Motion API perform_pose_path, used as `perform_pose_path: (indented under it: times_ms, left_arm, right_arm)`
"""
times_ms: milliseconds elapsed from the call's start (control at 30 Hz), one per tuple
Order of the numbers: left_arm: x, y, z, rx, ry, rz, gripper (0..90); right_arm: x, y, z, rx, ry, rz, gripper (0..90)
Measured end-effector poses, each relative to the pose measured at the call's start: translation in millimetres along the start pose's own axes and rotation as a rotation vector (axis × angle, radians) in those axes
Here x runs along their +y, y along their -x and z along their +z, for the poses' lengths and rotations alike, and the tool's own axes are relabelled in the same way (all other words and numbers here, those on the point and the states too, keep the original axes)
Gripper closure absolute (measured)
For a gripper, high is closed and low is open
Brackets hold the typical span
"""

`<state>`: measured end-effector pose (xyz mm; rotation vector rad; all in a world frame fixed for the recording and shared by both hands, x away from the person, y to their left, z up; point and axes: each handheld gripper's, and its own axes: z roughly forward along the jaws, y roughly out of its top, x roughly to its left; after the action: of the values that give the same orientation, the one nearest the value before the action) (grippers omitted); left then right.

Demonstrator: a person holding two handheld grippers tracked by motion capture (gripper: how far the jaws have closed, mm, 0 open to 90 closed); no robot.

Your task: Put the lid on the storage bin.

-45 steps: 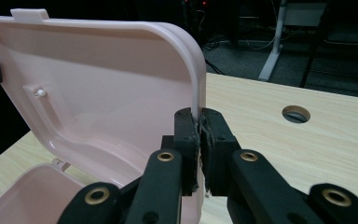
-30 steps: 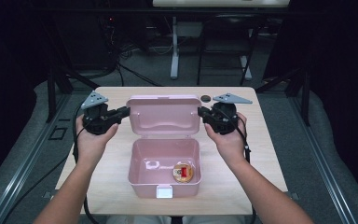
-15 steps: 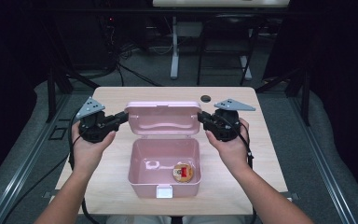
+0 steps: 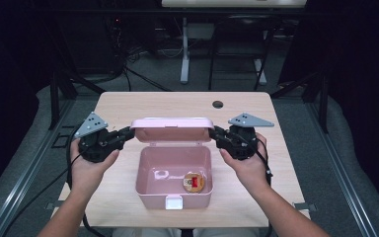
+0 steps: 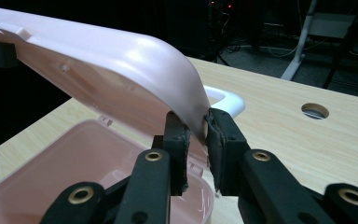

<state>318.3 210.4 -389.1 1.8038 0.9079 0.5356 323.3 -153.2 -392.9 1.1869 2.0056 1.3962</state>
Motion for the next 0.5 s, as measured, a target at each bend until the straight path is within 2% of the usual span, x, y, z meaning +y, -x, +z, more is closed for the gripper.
perform_pose_path:
  times_ms: [67,333,500]
  left_arm:
    - [-1.9,0.5,-2.4,-0.014,-0.001,-0.007,80.9]
    - [-10.2,4.7,-8.8,-0.028,0.002,-0.001,79.7]
    - [-15.2,7.1,-11.8,-0.04,0.001,0.004,79.4]
  right_arm:
    - [-2.0,-1.3,-2.2,0.006,-0.005,-0.007,77.2]
    - [-10.4,-4.4,-9.6,0.037,-0.023,-0.021,75.6]
    - [-15.0,-4.6,-13.5,0.06,-0.027,-0.01,74.6]
